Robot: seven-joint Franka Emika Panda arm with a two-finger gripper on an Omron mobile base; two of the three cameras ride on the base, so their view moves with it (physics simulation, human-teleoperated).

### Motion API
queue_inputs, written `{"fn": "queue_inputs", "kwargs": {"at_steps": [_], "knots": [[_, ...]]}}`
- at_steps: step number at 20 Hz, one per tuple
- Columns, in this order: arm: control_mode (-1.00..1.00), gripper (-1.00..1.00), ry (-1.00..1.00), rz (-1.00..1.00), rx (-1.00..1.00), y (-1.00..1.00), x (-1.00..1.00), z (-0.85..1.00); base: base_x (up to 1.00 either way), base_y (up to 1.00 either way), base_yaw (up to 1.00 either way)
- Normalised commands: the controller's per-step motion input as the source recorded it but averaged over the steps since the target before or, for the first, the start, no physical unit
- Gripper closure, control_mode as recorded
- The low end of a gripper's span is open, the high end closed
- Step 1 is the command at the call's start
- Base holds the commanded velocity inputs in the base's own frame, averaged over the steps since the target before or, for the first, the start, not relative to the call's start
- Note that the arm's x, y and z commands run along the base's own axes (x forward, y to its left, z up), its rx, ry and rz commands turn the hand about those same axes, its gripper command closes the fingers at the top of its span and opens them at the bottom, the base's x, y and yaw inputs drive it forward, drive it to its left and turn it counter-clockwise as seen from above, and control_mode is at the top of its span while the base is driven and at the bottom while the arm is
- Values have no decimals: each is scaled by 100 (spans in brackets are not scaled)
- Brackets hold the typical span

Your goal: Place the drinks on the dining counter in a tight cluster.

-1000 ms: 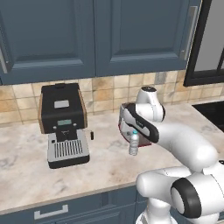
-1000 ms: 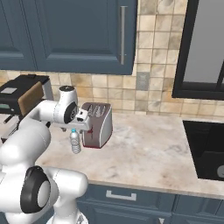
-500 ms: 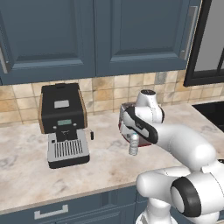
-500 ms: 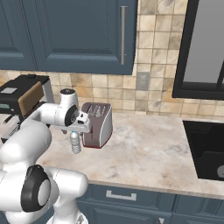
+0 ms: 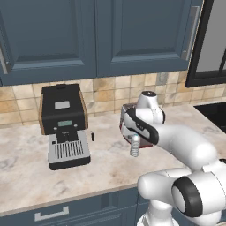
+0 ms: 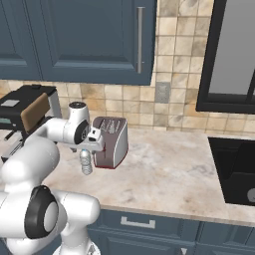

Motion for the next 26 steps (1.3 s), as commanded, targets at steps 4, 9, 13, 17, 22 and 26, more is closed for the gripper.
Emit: {"fn": "queue_inputs", "kwargs": {"at_steps": [4,9,13,17,22,26], "knots": [[-100,-100,0,0,0,0,11,0,0,0,0],[-100,-100,0,0,0,0,3,-1,0,0,0],[-100,-100,0,0,0,0,0,-10,0,0,0],[-100,-100,0,0,0,0,0,-14,0,0,0],[-100,-100,0,0,0,0,1,-15,0,0,0],[-100,-100,0,0,0,0,5,-5,0,0,0]]}}
